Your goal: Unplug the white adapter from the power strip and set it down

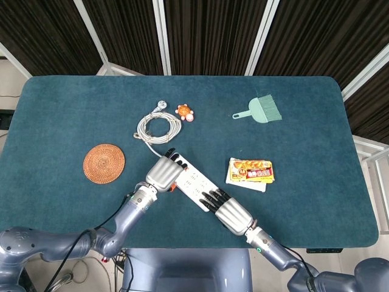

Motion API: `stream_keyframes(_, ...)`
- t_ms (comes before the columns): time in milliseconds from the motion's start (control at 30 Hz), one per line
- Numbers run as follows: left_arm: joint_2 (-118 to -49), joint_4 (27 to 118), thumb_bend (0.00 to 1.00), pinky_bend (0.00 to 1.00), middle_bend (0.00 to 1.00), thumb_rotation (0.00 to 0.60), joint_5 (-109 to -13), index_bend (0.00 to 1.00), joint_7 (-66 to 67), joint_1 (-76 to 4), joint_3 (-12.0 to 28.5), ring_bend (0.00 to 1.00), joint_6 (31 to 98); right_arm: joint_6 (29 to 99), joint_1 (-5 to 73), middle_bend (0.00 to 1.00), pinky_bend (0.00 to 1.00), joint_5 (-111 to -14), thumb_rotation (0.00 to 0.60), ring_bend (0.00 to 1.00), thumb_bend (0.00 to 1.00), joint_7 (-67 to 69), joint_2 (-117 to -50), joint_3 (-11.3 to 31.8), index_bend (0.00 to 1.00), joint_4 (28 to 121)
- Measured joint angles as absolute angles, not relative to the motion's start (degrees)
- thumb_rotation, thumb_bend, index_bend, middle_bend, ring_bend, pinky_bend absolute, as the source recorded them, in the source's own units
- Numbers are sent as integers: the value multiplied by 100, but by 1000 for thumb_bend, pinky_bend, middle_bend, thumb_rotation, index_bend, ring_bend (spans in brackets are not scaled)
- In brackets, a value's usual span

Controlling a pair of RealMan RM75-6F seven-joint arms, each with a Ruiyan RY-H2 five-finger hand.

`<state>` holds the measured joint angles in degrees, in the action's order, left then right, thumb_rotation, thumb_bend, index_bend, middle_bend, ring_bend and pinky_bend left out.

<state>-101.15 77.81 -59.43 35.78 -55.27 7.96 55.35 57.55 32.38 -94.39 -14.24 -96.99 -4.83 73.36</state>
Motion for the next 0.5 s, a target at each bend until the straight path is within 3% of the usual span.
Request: stream_keyframes(500,-9939,8031,401,132,663,600,-5964,650,3671,-5518,859,238,5489,5688,3245,129,213,-9487,600,147,890,-1584,-9841,-576,138,7349)
